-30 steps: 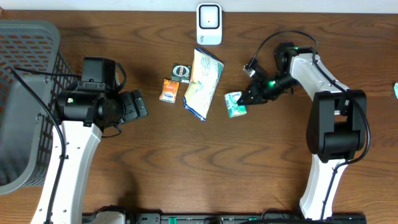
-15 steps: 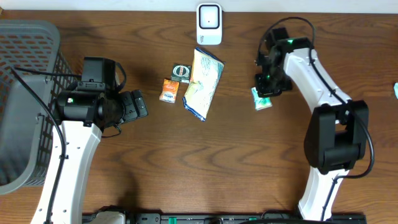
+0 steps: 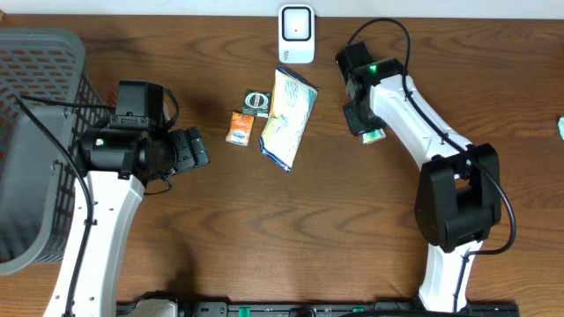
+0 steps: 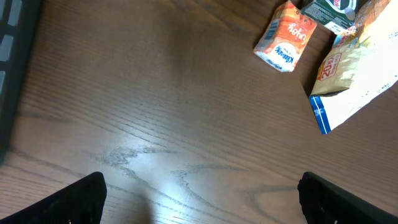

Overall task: Scan the item barcode
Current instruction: 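Carry the tissue pack up toward the white scanner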

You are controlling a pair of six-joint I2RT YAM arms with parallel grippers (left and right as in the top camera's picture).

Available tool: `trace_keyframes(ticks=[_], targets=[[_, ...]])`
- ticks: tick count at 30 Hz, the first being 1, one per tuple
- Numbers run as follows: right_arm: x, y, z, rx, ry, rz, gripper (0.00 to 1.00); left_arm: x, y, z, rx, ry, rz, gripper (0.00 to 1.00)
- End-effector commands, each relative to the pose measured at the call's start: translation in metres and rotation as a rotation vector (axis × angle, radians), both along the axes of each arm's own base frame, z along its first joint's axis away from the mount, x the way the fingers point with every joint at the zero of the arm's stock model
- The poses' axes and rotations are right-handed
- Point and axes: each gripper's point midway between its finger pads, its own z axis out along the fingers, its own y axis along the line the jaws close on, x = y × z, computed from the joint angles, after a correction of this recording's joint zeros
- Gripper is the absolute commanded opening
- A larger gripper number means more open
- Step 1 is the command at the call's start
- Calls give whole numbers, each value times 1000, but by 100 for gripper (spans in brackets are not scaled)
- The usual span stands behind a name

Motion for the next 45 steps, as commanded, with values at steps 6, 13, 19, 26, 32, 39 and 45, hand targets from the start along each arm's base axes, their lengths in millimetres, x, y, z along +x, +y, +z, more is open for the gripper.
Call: trace_keyframes(ticks=[6, 13, 19, 26, 32, 39, 45], targets=[[16, 17, 9, 72, -79, -2, 1, -1, 2, 0, 0, 5, 14, 98], [38, 34, 14, 159, -166, 18, 1, -1, 2, 0, 0, 5, 14, 98], [79, 45, 33, 141, -327, 171, 1, -1, 2, 0, 0, 5, 14, 97], [119, 57, 65, 184, -542, 168, 8, -1, 2, 0, 0, 5, 14, 97], [146, 80, 96, 307, -703, 211, 11, -1, 2, 0, 0, 5, 14, 98], [169, 94, 135, 369, -851, 235, 10, -1, 2, 0, 0, 5, 14, 97], [190, 60, 127, 285, -835, 160, 17, -1, 2, 0, 0, 5, 14, 98]])
